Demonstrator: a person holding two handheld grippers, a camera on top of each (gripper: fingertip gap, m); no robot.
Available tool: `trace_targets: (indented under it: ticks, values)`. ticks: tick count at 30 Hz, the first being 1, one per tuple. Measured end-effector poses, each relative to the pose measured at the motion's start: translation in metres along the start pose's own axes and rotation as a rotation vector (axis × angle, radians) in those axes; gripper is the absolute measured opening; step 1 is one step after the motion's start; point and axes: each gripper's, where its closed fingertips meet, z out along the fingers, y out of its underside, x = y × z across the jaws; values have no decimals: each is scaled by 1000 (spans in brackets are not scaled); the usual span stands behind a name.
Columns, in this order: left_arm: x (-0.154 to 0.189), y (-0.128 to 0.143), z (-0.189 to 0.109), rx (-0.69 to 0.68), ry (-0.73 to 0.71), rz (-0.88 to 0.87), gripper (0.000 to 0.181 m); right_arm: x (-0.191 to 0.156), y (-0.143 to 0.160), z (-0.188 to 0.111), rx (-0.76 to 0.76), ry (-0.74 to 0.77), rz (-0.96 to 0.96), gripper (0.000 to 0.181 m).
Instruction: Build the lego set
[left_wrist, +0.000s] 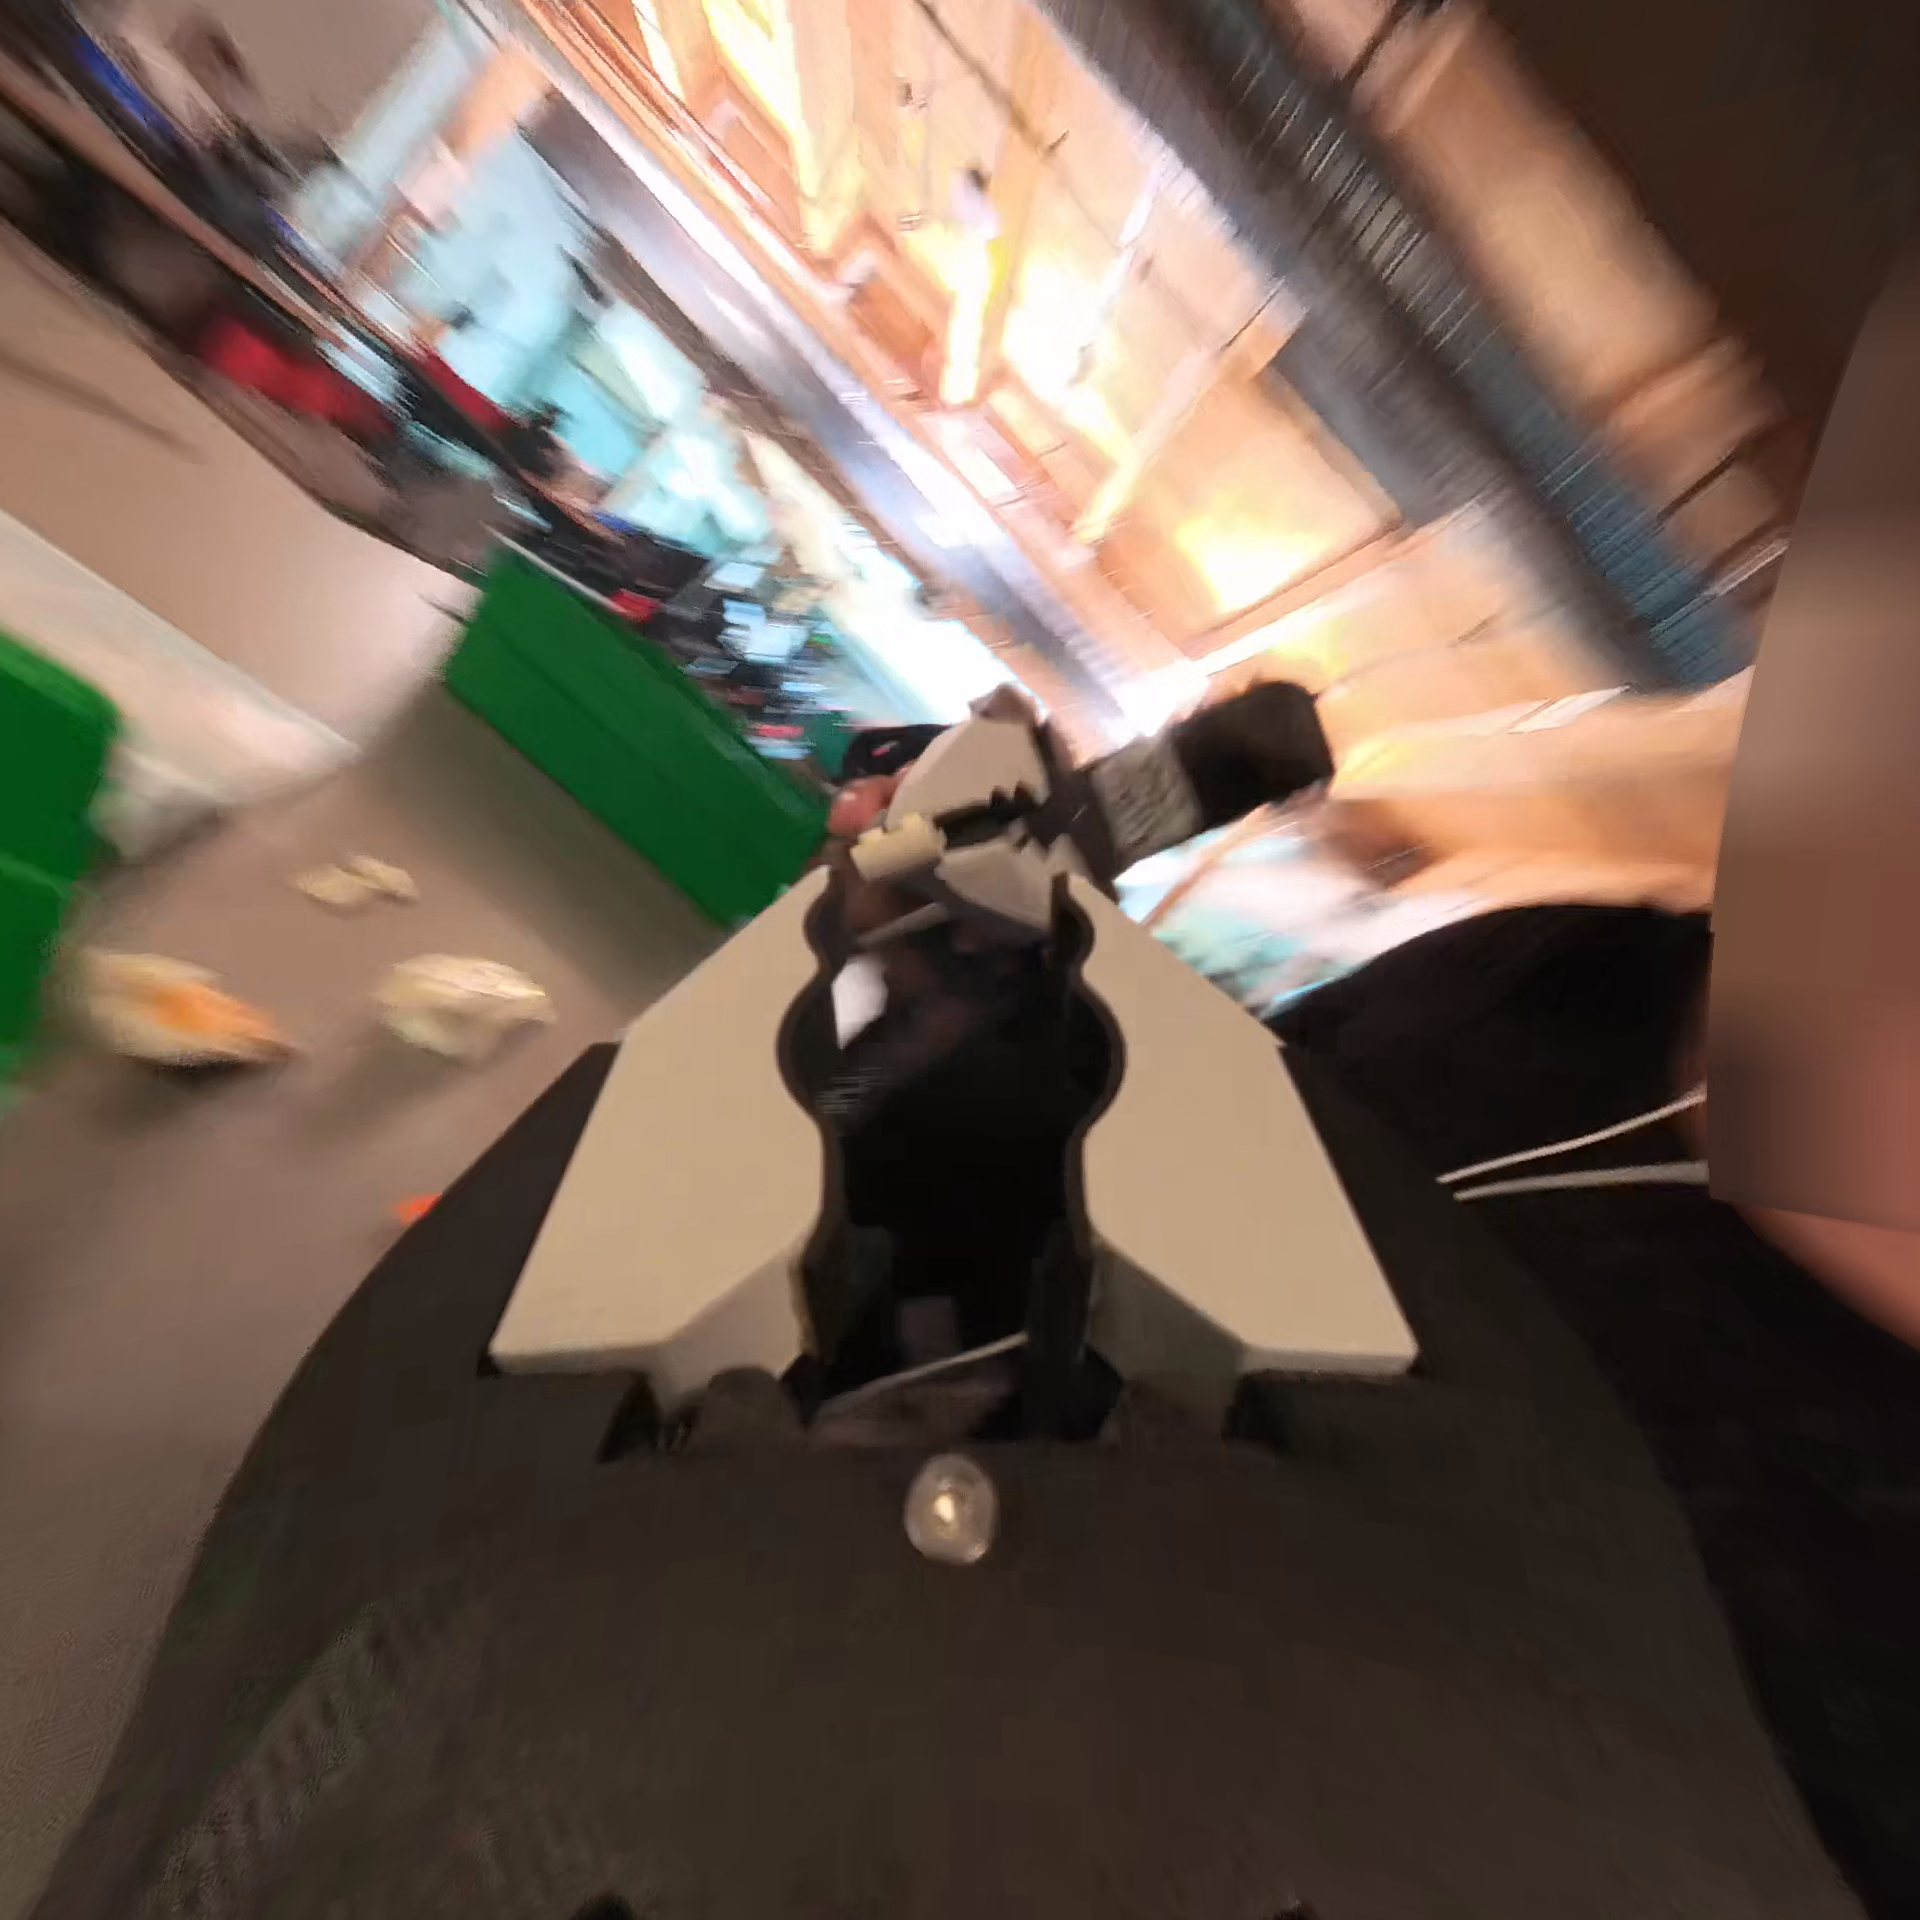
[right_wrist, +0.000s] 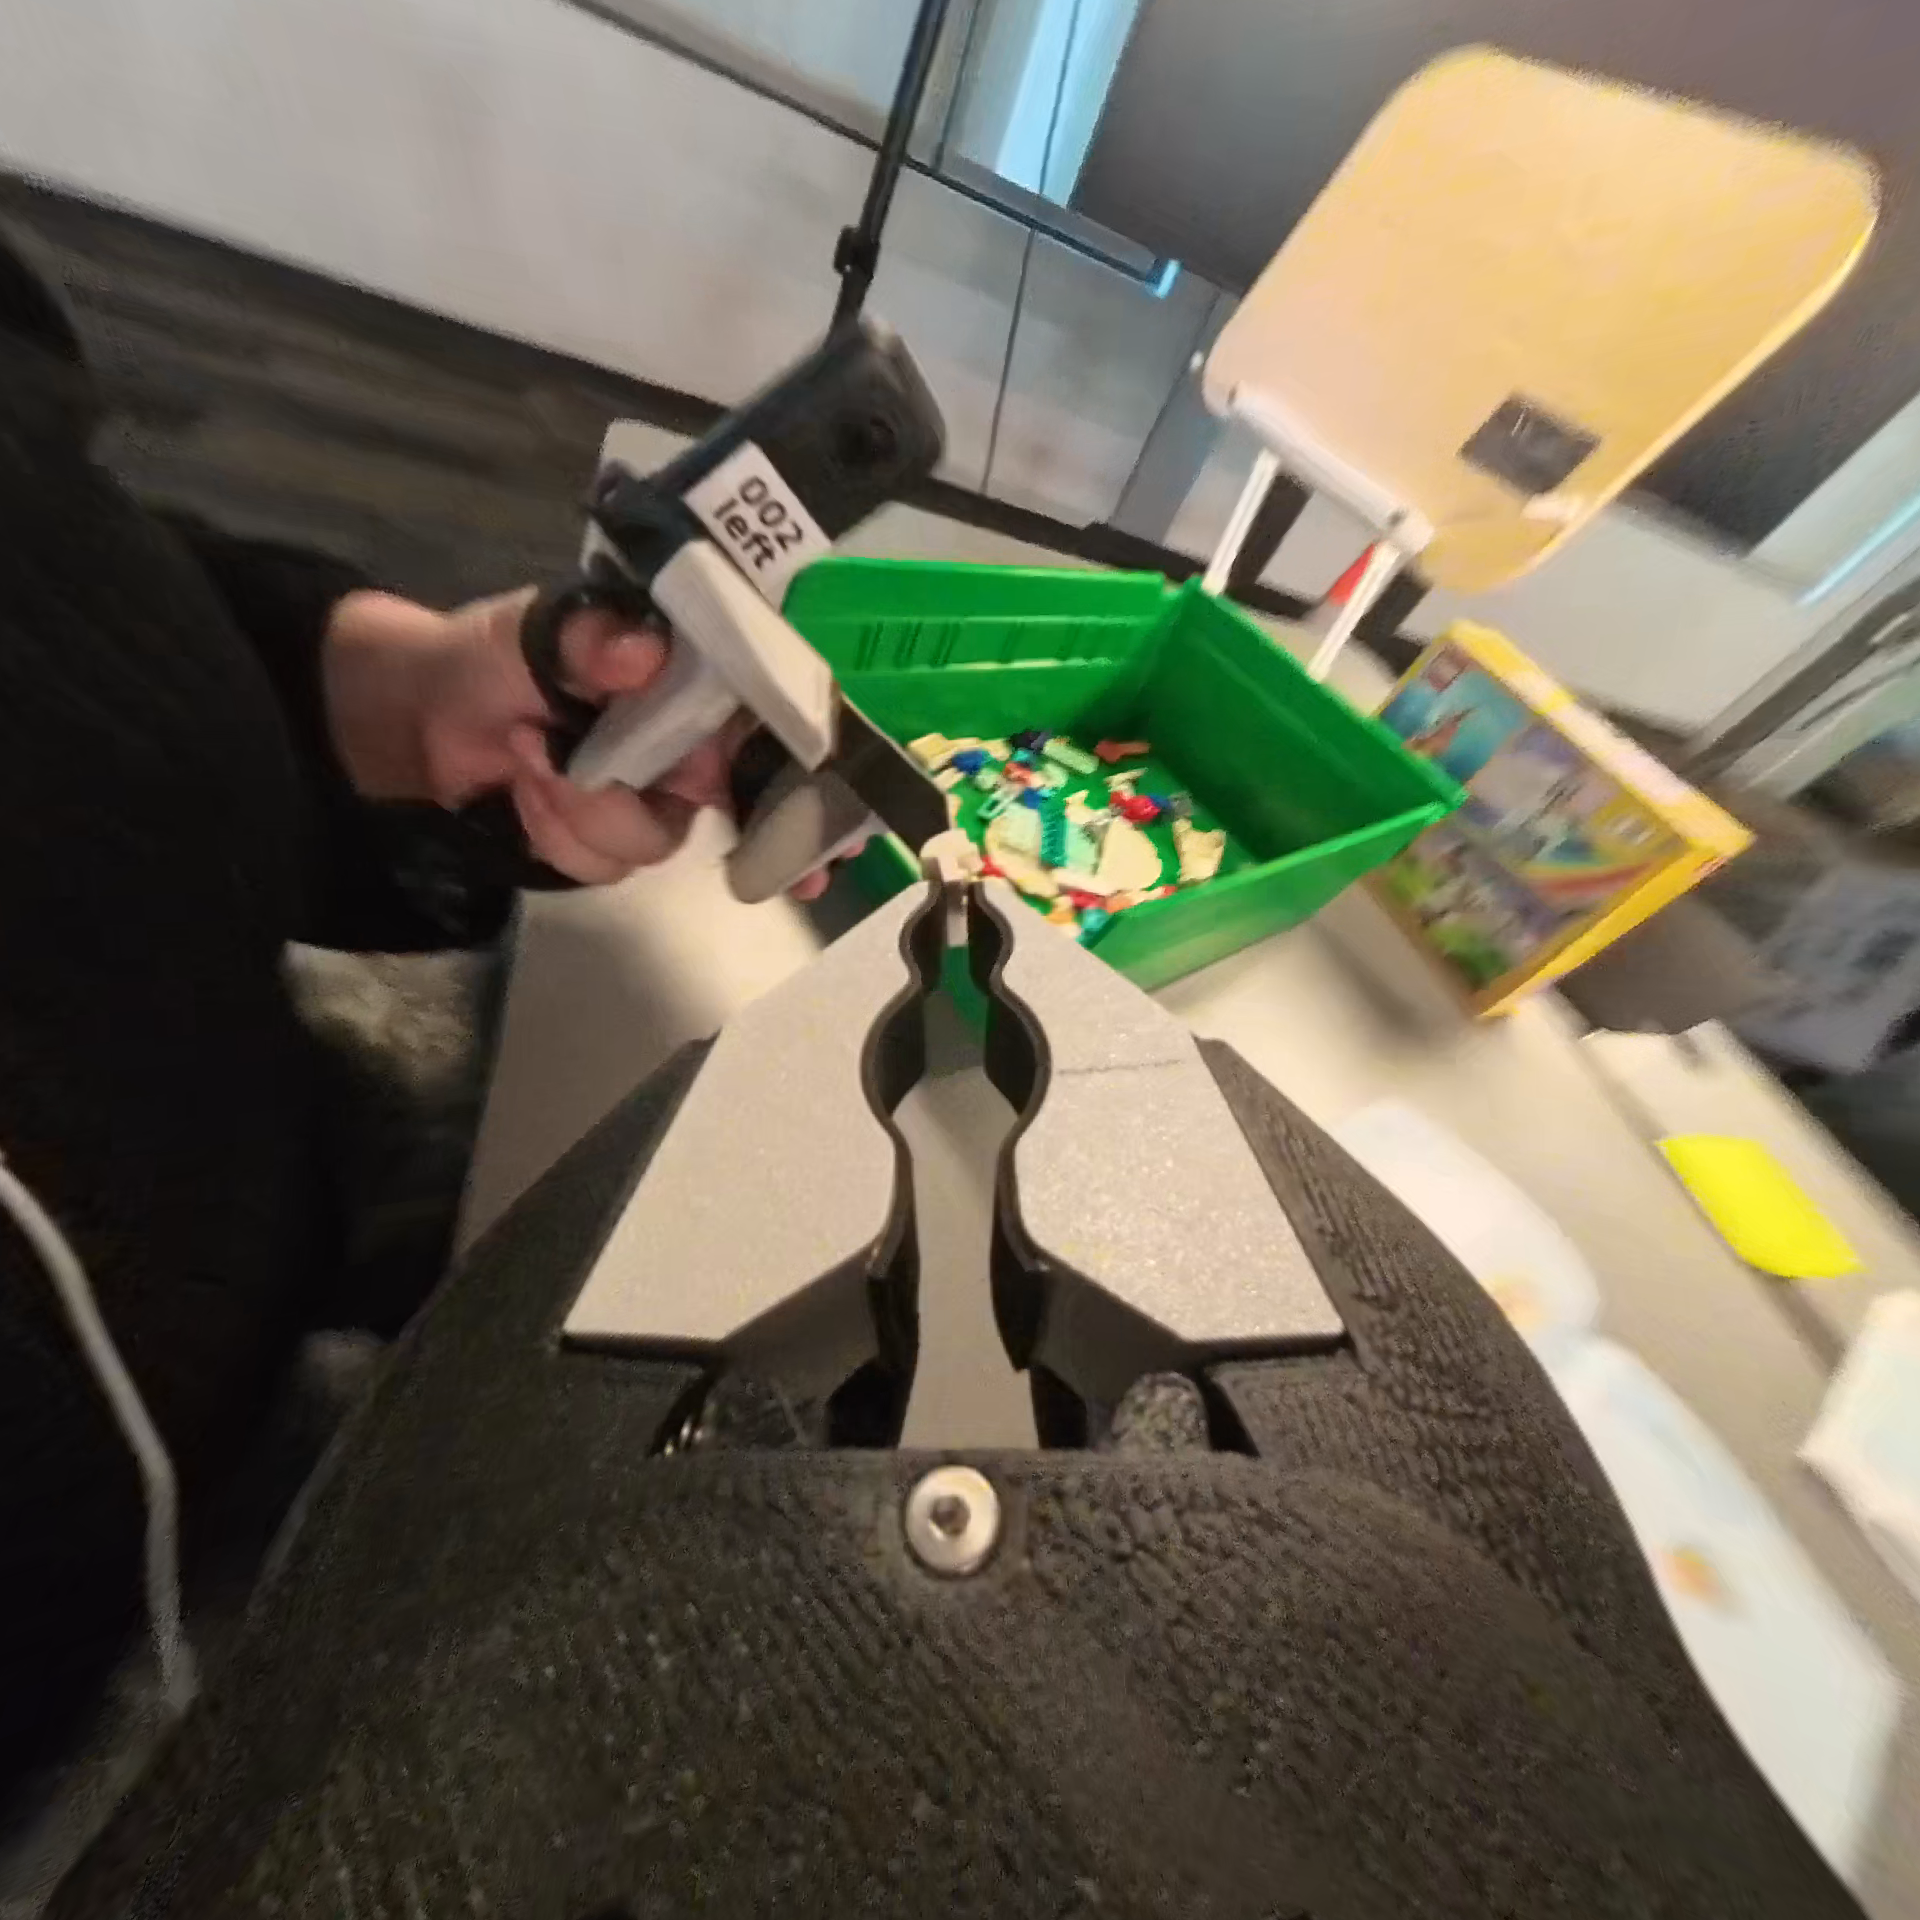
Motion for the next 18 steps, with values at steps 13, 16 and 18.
trace_targets:
  ticks: [13, 16, 18]
  values:
    - [-42, 32, -5, -292, -426, 1319, 46, -13, 39, 9, -1, -373, 1006, 2]
    - [-42, 38, -3, -322, -408, 1438, 38, -19, 42, 10, -21, -420, 1069, 2]
    - [-47, 42, -3, -371, -407, 1488, 35, -23, 42, 10, -26, -450, 1101, 2]
